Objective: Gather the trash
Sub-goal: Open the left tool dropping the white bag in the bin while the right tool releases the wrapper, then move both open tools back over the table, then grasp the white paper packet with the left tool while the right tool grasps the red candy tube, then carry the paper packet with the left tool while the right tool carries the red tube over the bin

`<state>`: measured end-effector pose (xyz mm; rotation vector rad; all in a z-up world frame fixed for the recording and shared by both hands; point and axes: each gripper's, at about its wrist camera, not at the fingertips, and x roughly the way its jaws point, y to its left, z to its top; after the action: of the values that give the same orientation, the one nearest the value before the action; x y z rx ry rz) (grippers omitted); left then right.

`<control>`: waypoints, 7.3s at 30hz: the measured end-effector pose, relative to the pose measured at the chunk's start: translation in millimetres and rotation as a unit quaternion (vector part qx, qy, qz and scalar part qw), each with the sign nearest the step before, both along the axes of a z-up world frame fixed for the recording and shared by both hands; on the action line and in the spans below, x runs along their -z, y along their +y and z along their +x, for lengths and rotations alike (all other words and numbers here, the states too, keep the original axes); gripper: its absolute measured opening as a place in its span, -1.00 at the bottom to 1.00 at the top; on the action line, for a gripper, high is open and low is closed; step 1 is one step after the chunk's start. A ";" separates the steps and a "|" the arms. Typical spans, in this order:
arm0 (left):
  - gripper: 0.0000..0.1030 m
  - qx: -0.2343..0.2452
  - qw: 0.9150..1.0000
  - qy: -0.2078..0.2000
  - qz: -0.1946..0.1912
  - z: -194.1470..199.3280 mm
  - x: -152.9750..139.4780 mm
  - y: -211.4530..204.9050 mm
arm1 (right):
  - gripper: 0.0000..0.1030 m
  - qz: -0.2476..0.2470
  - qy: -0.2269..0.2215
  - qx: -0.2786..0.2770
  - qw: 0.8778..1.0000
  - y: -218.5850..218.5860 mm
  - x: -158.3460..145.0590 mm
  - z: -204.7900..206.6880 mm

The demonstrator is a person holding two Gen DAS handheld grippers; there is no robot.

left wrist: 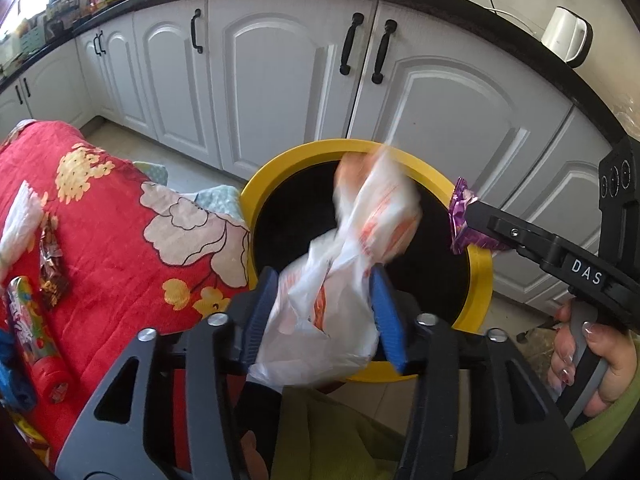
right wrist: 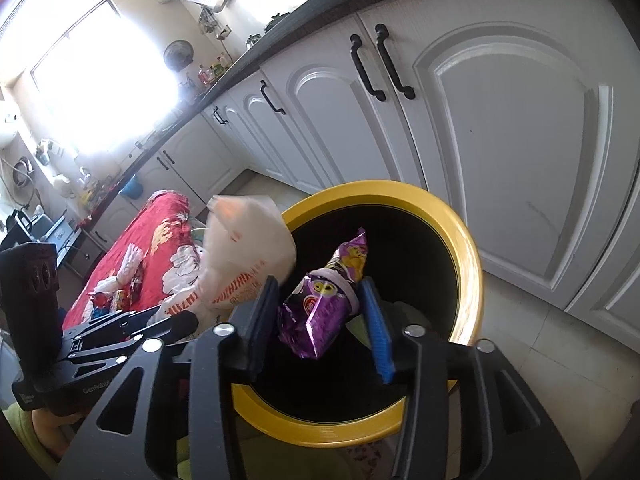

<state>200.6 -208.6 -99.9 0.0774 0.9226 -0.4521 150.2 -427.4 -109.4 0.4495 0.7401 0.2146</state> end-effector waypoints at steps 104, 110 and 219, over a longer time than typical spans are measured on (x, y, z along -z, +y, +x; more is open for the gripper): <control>0.56 -0.327 0.931 -0.047 -0.155 -60.5 -52.2 322.6 | 0.51 -0.147 -0.083 -0.270 0.948 298.6 -61.7 -19.7; 0.27 -0.318 0.931 -0.007 -0.181 -52.7 -32.6 320.4 | 0.35 -0.160 -0.058 -0.277 0.946 306.9 -44.3 -4.4; -0.47 -0.218 0.959 -0.045 -0.177 -59.2 -85.6 217.5 | -0.36 -0.050 -0.090 -0.174 0.979 171.0 -67.0 -7.2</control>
<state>141.4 8.9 -14.2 -0.4236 0.7303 -0.1933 143.1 -256.5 -42.4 0.1991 0.6449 0.5366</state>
